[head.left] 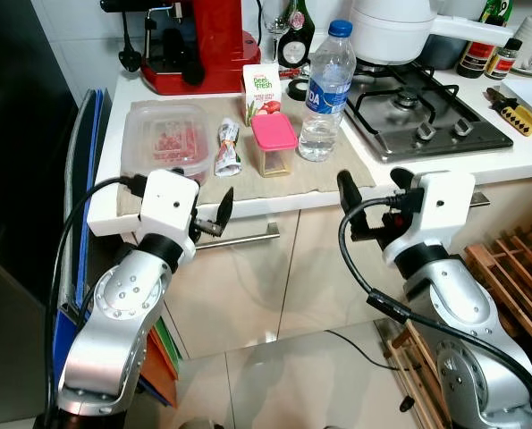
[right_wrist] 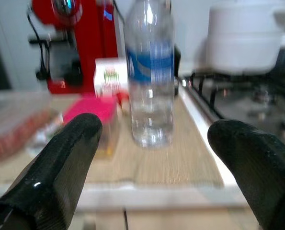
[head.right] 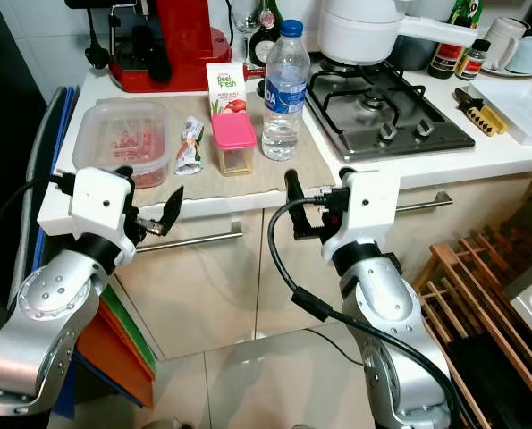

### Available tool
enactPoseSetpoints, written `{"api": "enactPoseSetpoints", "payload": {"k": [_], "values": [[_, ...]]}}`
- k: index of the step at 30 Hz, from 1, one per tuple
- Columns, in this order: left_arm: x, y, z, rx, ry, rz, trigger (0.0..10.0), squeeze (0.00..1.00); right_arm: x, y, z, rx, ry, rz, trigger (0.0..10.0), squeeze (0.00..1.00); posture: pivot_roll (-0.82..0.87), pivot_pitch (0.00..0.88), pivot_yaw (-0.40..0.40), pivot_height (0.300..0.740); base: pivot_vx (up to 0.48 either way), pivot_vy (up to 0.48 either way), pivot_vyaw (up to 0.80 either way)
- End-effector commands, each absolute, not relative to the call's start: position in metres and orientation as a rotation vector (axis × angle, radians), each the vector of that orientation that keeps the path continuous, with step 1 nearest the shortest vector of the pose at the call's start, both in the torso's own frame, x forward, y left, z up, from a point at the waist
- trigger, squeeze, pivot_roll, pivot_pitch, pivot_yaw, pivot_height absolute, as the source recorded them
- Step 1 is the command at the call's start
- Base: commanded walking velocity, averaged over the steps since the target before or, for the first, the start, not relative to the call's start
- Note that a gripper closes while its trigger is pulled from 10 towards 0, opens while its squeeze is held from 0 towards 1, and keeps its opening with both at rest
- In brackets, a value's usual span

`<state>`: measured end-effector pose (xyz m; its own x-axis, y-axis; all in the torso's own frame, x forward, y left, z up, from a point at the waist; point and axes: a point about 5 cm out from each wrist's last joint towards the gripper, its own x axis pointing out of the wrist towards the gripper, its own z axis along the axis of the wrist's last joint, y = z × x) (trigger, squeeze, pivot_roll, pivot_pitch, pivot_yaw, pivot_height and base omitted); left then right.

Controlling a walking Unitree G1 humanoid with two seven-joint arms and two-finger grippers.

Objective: Restocking fridge

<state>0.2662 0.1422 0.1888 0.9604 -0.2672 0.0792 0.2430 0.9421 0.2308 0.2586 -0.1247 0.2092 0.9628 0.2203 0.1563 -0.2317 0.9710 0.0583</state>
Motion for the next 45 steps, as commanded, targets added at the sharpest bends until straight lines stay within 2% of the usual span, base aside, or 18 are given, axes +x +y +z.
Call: {"api": "enactPoseSetpoints", "payload": {"k": [1, 14, 20, 23, 25, 33, 45], "values": [[0.268, 0.138, 0.201, 0.199, -0.156, -0.279, 10.0, 0.00, 0.259, -0.128, 0.217, 0.081, -0.171, 0.215, 10.0, 0.00, -0.03, 0.023, 0.000, 0.740, 0.247, 0.000, -0.80], [0.271, 0.138, 0.208, 0.228, -0.179, -0.314, 10.0, 0.00, 0.267, -0.131, 0.230, 0.081, -0.225, 0.184, 10.0, 0.00, -0.01, 0.011, 0.001, 0.740, 0.263, 0.000, -0.09], [0.273, 0.138, 0.211, 0.238, -0.184, -0.332, 10.0, 0.00, 0.269, -0.130, 0.235, 0.039, -0.252, 0.174, 10.0, 0.00, -0.01, 0.008, 0.017, 0.740, 0.266, 0.000, 0.80], [0.274, 0.136, 0.211, 0.246, -0.182, -0.350, 10.0, 0.00, 0.269, -0.136, 0.240, 0.084, -0.283, 0.128, 10.0, 0.00, -0.01, 0.009, 0.026, 0.740, 0.266, 0.000, 0.80], [0.275, 0.134, 0.211, 0.246, -0.183, -0.367, 10.0, 0.00, 0.268, -0.145, 0.249, 0.115, -0.325, 0.063, 10.0, 0.00, -0.01, 0.007, 0.031, 0.740, 0.268, 0.000, 0.00], [0.278, 0.130, 0.212, 0.243, -0.190, -0.406, 10.0, 0.00, 0.262, -0.155, 0.266, 0.128, -0.437, -0.005, 10.0, 0.00, -0.02, 0.000, 0.041, 0.740, 0.252, 0.000, 0.00], [0.275, 0.126, 0.213, 0.223, -0.197, -0.448, 10.0, 0.00, 0.263, -0.154, 0.266, 0.124, -0.424, 0.015, 10.0, 0.00, -0.02, 0.000, 0.040, 0.740, 0.109, 0.000, 0.00]]}}
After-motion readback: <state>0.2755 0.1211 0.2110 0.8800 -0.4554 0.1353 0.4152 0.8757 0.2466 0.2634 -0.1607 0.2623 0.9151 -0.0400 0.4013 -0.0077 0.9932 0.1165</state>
